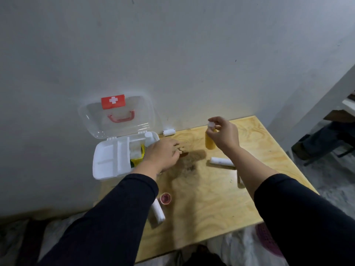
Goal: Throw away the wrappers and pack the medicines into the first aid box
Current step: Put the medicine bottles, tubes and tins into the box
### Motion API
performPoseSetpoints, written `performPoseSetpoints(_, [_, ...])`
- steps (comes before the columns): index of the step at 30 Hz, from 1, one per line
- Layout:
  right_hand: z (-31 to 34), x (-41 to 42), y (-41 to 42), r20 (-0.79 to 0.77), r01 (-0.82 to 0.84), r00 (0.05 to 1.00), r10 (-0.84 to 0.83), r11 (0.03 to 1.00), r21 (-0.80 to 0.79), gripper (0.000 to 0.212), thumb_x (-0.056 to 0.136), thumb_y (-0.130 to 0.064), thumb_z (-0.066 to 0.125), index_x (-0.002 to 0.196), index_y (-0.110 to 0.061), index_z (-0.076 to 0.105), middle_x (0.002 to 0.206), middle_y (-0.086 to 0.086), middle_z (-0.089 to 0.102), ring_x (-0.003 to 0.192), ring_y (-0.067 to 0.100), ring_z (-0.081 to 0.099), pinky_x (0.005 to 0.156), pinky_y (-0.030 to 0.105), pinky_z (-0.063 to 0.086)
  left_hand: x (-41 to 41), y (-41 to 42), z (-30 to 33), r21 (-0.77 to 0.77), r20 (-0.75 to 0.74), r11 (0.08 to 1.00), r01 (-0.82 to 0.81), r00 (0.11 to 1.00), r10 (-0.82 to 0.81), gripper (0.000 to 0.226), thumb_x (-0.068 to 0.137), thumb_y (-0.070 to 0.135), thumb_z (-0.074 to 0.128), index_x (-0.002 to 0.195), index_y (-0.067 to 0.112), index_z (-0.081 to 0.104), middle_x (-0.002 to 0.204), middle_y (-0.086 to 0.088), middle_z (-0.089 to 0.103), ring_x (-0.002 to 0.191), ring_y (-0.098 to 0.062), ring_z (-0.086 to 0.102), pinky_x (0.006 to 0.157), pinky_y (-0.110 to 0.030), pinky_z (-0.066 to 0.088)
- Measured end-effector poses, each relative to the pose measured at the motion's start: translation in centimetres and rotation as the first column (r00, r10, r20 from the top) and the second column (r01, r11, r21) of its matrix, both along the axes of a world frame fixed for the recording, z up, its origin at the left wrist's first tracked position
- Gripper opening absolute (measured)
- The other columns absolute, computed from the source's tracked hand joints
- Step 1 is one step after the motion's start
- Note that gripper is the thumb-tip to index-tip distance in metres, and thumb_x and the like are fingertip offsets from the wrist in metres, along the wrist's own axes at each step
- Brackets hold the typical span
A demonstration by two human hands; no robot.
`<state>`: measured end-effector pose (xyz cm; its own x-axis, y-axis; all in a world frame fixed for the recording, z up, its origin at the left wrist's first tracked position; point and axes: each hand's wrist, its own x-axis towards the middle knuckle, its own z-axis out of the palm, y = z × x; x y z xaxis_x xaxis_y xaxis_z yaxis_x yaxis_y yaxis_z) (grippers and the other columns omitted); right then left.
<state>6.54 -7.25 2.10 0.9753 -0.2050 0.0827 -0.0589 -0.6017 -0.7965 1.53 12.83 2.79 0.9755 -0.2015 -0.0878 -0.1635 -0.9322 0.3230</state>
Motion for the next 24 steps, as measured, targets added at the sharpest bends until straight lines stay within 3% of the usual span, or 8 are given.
performPoseSetpoints(3, [2.4, -1.3, 2.1, 0.043, -0.038, 0.998, 0.038, 0.999, 0.004, 0.025, 0.081, -0.02, 0.067, 0.106, -0.026, 0.069, 0.1, 0.002, 0.072, 0.094, 0.015, 0.067, 0.07, 0.033, 0.055, -2.1, 2.7, 0.6, -0.052, 0.116, 0.997, -0.061, 0.991, 0.067, 0.041, 0.097, 0.03, 0.045, 0.136, 0.022, 0.051, 0.14, 0.003, 0.052, 0.125, -0.02, 0.05, 0.098, -0.036, 0.044])
performPoseSetpoints(6, [4.8, -2.7, 5.1, 0.093, -0.121, 0.989, 0.119, 0.992, 0.02, 0.026, 0.083, -0.023, 0.067, 0.109, -0.025, 0.069, 0.098, -0.002, 0.071, 0.09, 0.011, 0.066, 0.07, 0.027, 0.052, -3.7, 5.9, 0.5, -0.058, 0.141, 0.989, -0.133, 0.98, 0.14, 0.044, 0.097, 0.032, 0.047, 0.138, 0.018, 0.047, 0.143, 0.001, 0.047, 0.13, -0.02, 0.044, 0.103, -0.035, 0.038])
performPoseSetpoints(9, [6.2, -4.0, 8.4, 0.129, -0.205, 0.972, 0.199, 0.978, 0.034, 0.028, 0.084, -0.022, 0.066, 0.112, -0.022, 0.068, 0.097, -0.006, 0.07, 0.086, 0.008, 0.064, 0.075, 0.024, 0.053, -4.8, 9.2, -0.3, 0.027, 0.078, 0.98, -0.196, 0.978, 0.194, 0.055, 0.096, 0.04, 0.05, 0.142, 0.013, 0.04, 0.15, -0.004, 0.039, 0.138, -0.024, 0.035, 0.113, -0.038, 0.028])
performPoseSetpoints(13, [5.8, -4.9, 11.9, 0.098, -0.262, 0.962, 0.255, 0.963, 0.066, 0.03, 0.082, -0.018, 0.068, 0.112, -0.016, 0.068, 0.099, -0.001, 0.071, 0.086, 0.008, 0.064, 0.08, 0.025, 0.055, -6.3, 12.9, -2.3, 0.173, -0.047, 0.948, -0.268, 0.959, 0.28, 0.073, 0.097, 0.051, 0.039, 0.152, 0.008, 0.018, 0.161, -0.008, 0.014, 0.15, -0.022, 0.005, 0.121, -0.044, 0.005])
performPoseSetpoints(20, [1.0, -5.5, 16.2, 0.006, -0.293, 0.956, 0.294, 0.955, -0.038, 0.031, 0.081, -0.011, 0.063, 0.112, -0.011, 0.066, 0.104, 0.01, 0.071, 0.095, 0.021, 0.066, 0.085, 0.034, 0.055, -7.5, 14.2, -4.2, 0.154, -0.126, 0.94, -0.305, 0.937, 0.324, 0.078, 0.097, 0.058, 0.021, 0.154, 0.009, 0.003, 0.163, -0.007, -0.004, 0.15, -0.021, -0.004, 0.121, -0.043, -0.002])
performPoseSetpoints(24, [-1.4, -5.1, 17.5, -0.056, -0.293, 0.956, 0.288, 0.948, -0.125, 0.031, 0.081, -0.011, 0.058, 0.111, -0.015, 0.065, 0.104, 0.01, 0.071, 0.093, 0.027, 0.066, 0.079, 0.042, 0.057, -7.4, 14.4, -4.8, 0.172, -0.117, 0.939, -0.297, 0.941, 0.318, 0.079, 0.096, 0.059, 0.018, 0.154, 0.009, 0.0, 0.162, -0.007, -0.007, 0.15, -0.021, -0.005, 0.121, -0.042, -0.003])
